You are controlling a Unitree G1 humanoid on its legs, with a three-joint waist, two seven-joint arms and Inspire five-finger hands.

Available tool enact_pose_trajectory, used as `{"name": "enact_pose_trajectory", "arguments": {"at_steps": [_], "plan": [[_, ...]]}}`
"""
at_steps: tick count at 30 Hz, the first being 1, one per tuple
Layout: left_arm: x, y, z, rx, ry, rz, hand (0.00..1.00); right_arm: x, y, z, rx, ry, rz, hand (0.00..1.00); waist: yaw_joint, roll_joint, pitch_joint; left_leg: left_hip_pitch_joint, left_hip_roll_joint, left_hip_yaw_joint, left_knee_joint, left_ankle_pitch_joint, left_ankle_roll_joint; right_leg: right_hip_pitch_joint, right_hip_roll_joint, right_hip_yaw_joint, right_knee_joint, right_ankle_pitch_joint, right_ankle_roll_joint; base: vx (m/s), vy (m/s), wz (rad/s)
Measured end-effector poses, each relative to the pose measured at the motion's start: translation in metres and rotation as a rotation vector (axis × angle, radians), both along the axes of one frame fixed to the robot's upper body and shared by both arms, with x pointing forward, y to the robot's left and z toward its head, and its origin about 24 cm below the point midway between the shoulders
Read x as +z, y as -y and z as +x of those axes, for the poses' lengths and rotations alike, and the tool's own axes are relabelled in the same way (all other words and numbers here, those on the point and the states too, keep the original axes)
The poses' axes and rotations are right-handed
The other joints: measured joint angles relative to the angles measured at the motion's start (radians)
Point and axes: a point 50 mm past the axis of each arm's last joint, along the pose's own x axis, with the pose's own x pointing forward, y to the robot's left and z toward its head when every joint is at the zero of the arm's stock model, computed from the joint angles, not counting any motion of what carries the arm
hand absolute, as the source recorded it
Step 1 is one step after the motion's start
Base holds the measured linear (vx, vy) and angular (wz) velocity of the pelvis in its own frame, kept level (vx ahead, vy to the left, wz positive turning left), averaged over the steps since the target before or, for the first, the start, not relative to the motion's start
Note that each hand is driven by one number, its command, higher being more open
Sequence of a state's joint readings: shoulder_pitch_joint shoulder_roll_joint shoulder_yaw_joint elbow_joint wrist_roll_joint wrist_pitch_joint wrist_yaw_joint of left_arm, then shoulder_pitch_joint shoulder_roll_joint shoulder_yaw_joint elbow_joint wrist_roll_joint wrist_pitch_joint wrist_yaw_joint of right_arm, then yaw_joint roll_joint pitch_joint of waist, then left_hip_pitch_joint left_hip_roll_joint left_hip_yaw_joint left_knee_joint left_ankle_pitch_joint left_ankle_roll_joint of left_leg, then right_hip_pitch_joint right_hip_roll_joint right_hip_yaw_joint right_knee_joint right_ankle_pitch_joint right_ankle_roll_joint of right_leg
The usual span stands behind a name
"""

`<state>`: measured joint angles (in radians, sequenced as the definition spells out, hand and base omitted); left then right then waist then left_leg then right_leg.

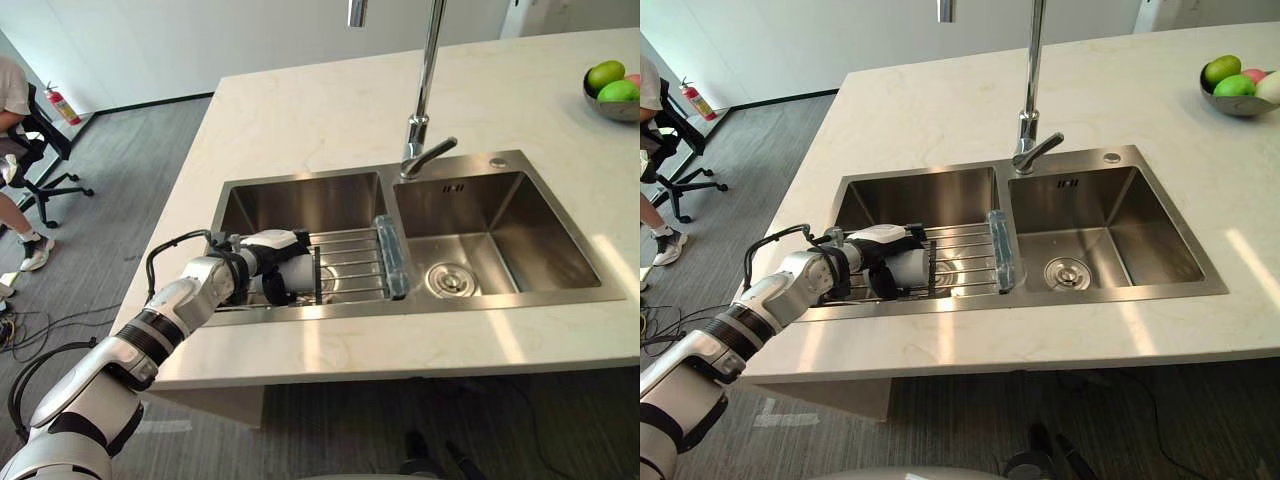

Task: Walk over to the sink, pick up the cup, carry it to the dishwasher, place the cup inside the dishwasher, then close the dishwasher door

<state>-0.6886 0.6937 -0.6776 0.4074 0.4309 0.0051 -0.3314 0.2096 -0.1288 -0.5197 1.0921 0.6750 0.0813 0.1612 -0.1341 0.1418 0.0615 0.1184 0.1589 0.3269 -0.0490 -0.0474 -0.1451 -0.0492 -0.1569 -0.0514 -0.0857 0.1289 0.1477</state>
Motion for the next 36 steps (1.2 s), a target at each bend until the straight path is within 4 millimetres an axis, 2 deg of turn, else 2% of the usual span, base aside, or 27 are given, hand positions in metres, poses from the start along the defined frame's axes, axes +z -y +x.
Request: {"name": "enact_pose_trajectory", "arguments": {"at_steps": [10,15,17,19,20,21,22,23,27,30,32,33,34,35,36], "plan": [[-0.001,0.007,-0.007,-0.113,0.141,-0.036,0.0,0.0,-0.001,0.004,0.028,0.004,-0.006,1.0,0.011,0.0,0.014,-0.022,0.0,-0.031,0.013,-0.001,0.0,0.002,-0.006,-0.029,0.0,0.0,0.0,-0.02,-0.016,0.07],[0.007,0.011,-0.016,-0.131,0.222,-0.155,0.0,0.0,0.0,0.004,0.055,-0.009,-0.007,1.0,0.016,0.0,0.014,-0.049,0.0,-0.082,0.03,0.002,0.005,0.018,-0.013,-0.075,0.001,-0.003,-0.001,-0.04,-0.026,0.28],[0.029,0.021,-0.029,-0.151,0.262,-0.331,0.0,-0.001,0.001,0.007,0.084,-0.022,-0.002,1.0,0.038,-0.001,0.015,-0.082,-0.003,-0.122,0.051,0.003,0.007,0.02,-0.02,-0.109,0.001,-0.005,0.001,-0.05,-0.021,0.47],[0.041,0.025,-0.037,-0.147,0.283,-0.453,0.0,-0.001,0.0,0.008,0.093,-0.027,0.005,1.0,0.046,-0.002,0.015,-0.095,-0.002,-0.15,0.063,0.004,0.008,0.032,-0.021,-0.13,0.001,-0.009,0.001,-0.02,-0.015,0.46],[0.053,0.027,-0.044,-0.138,0.302,-0.578,0.0,-0.002,0.0,0.011,0.117,-0.032,0.008,1.0,0.059,-0.002,0.015,-0.102,0.0,-0.174,0.074,0.004,0.008,0.045,-0.021,-0.15,0.001,-0.012,0.0,-0.03,-0.022,0.52],[0.068,0.025,-0.05,-0.117,0.324,-0.712,0.0,-0.002,0.001,0.014,0.145,-0.042,0.001,1.0,0.075,-0.002,0.015,-0.104,0.0,-0.193,0.085,0.004,0.008,0.061,-0.021,-0.169,0.001,-0.017,-0.001,-0.04,-0.028,0.49],[0.076,0.023,-0.052,-0.106,0.344,-0.776,0.0,-0.001,0.003,0.015,0.151,-0.043,-0.002,1.0,0.082,-0.002,0.015,-0.105,0.001,-0.204,0.09,0.004,0.008,0.069,-0.021,-0.178,0.001,-0.02,-0.002,-0.07,-0.036,0.5],[0.101,0.01,-0.061,-0.072,0.399,-0.991,0.0,0.0,0.006,0.022,0.166,-0.026,-0.009,1.0,0.1,-0.002,0.015,-0.11,0.002,-0.227,0.098,0.004,0.008,0.082,-0.021,-0.201,0.007,-0.028,-0.001,-0.07,-0.033,0.41],[0.137,-0.019,-0.079,-0.055,0.55,-1.189,0.0,0.002,0.006,0.034,0.227,0.004,-0.017,1.0,0.136,-0.004,0.012,-0.119,0.003,-0.263,0.113,0.004,0.008,0.101,-0.021,-0.238,0.02,-0.04,-0.002,-0.05,-0.018,0.3],[0.145,-0.033,-0.088,-0.045,0.607,-1.197,0.0,0.001,0.008,0.03,0.268,-0.037,-0.024,1.0,0.165,-0.006,0.007,-0.137,-0.004,-0.308,0.104,0.028,0.016,0.127,-0.027,-0.305,0.02,-0.047,-0.001,-0.05,-0.024,0.65],[0.137,-0.034,-0.088,-0.017,0.576,-1.192,0.0,0.0,0.009,0.023,0.207,-0.054,-0.011,1.0,0.163,-0.009,0.008,-0.146,-0.019,-0.286,0.08,0.073,0.037,0.155,-0.046,-0.381,0.038,-0.067,0.003,-0.04,0.001,1.25],[0.129,-0.034,-0.088,0.003,0.539,-1.206,0.0,0.0,0.011,0.016,0.147,-0.064,-0.007,1.0,0.147,-0.012,0.009,-0.155,-0.034,-0.234,0.062,0.107,0.063,0.175,-0.065,-0.455,0.059,-0.084,0.009,-0.07,0.048,1.8],[0.121,-0.032,-0.087,0.021,0.506,-1.234,0.0,-0.002,0.009,0.008,0.092,-0.077,0.0,1.0,0.142,-0.013,0.011,-0.164,-0.044,-0.161,0.049,0.139,0.103,0.193,-0.084,-0.529,0.088,-0.103,0.014,-0.06,0.062,1.82],[0.118,-0.03,-0.086,0.028,0.491,-1.247,0.0,-0.002,0.008,0.003,0.069,-0.084,0.004,1.0,0.144,-0.015,0.012,-0.168,-0.046,-0.119,0.048,0.148,0.118,0.204,-0.093,-0.563,0.099,-0.109,0.015,-0.07,0.111,1.75],[0.112,-0.03,-0.084,0.043,0.475,-1.261,0.0,-0.003,0.007,-0.005,0.029,-0.093,0.001,1.0,0.147,-0.023,0.017,-0.18,-0.05,-0.053,0.049,0.149,0.163,0.228,-0.108,-0.632,0.115,-0.119,0.018,-0.07,0.121,1.58]]}}
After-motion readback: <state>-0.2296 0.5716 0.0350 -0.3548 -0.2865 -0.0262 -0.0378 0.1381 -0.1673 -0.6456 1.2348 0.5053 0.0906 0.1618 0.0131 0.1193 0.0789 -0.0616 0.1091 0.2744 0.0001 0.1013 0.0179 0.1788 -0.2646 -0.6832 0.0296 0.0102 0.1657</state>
